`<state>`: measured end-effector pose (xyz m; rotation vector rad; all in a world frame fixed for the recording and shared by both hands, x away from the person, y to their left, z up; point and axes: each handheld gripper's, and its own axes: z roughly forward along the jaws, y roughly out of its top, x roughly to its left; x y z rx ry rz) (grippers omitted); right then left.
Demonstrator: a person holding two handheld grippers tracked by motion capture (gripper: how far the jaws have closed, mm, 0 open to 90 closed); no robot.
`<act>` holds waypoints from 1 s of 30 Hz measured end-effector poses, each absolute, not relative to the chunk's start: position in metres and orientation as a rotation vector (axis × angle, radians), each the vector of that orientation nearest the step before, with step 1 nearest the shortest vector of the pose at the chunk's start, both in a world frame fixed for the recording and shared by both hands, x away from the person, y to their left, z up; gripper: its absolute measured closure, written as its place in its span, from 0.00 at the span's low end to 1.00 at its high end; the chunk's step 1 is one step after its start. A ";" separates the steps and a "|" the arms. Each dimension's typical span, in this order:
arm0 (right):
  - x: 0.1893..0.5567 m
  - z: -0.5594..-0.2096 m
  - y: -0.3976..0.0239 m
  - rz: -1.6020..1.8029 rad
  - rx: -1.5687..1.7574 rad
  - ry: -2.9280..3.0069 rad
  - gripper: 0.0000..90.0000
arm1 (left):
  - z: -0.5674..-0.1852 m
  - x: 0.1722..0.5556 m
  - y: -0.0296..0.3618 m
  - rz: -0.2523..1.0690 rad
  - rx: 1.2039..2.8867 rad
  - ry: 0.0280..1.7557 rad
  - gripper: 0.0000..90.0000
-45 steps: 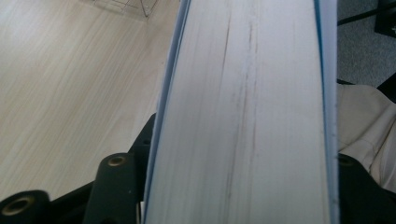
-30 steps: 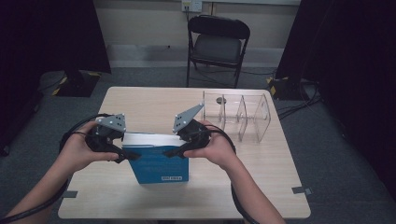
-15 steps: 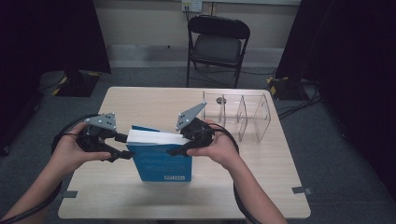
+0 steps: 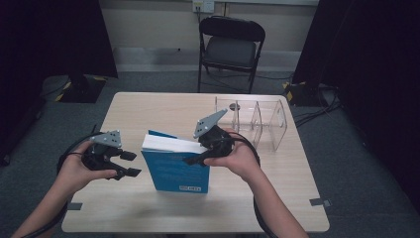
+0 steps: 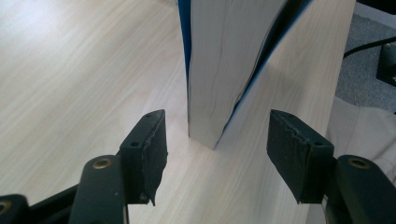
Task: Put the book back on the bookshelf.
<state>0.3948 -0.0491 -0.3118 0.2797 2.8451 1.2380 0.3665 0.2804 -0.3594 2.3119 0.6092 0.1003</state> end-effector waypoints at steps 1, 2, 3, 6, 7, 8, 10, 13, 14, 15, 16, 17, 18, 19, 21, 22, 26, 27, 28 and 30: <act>0.395 -0.312 -0.049 1.235 0.286 2.844 0.68 | -0.363 0.366 0.281 0.102 2.318 0.609 0.43; 0.395 -0.312 -0.049 1.237 0.294 2.845 0.68 | -0.367 0.366 0.282 0.098 2.315 0.609 0.43; 0.395 -0.312 -0.049 1.237 0.301 2.843 0.67 | -0.371 0.365 0.284 0.092 2.317 0.607 0.43; 0.396 -0.312 -0.048 1.240 0.315 2.844 0.67 | -0.384 0.363 0.285 0.073 2.315 0.614 0.43; 0.396 -0.312 -0.049 1.243 0.320 2.845 0.66 | -0.389 0.362 0.285 0.071 2.320 0.615 0.43; 0.396 -0.312 -0.049 1.248 0.332 2.847 0.66 | -0.394 0.362 0.285 0.059 2.324 0.616 0.43; 0.396 -0.312 -0.049 1.254 0.337 2.846 0.65 | -0.404 0.361 0.283 0.046 2.335 0.615 0.43; 0.397 -0.313 -0.047 1.310 0.360 2.839 0.60 | -0.416 0.360 0.281 0.030 2.334 0.617 0.43; 0.397 -0.313 -0.045 1.304 0.365 2.838 0.59 | -0.420 0.360 0.280 0.025 2.339 0.616 0.43; 0.397 -0.313 -0.044 1.292 0.365 2.843 0.59 | -0.424 0.359 0.279 0.021 2.346 0.614 0.43; 0.398 -0.313 -0.042 1.291 0.367 2.847 0.58 | -0.428 0.359 0.279 0.014 2.348 0.618 0.43; 0.398 -0.314 -0.041 1.292 0.369 2.846 0.58 | -0.432 0.358 0.279 0.002 2.349 0.620 0.43; 0.399 -0.314 -0.041 1.291 0.373 2.843 0.57 | -0.435 0.358 0.280 0.002 2.353 0.618 0.43; 0.400 -0.314 -0.040 1.290 0.363 2.842 0.56 | -0.439 0.357 0.280 0.004 2.350 0.626 0.43; 0.399 -0.314 -0.039 1.284 0.372 2.845 0.55 | -0.446 0.357 0.281 0.000 2.345 0.635 0.43; 0.400 -0.315 -0.038 1.283 0.370 2.849 0.54 | -0.449 0.357 0.282 0.002 2.349 0.633 0.43; 0.401 -0.315 -0.033 1.271 0.364 2.852 0.53 | -0.460 0.357 0.285 0.019 2.350 0.638 0.43; 0.401 -0.314 -0.032 1.273 0.367 2.855 0.53 | -0.462 0.357 0.285 0.023 2.356 0.638 0.43; 0.401 -0.314 -0.030 1.269 0.367 2.857 0.51 | -0.465 0.357 0.285 0.021 2.357 0.636 0.43; 0.401 -0.314 -0.026 1.244 0.374 2.866 0.51 | -0.469 0.356 0.284 0.022 2.367 0.629 0.43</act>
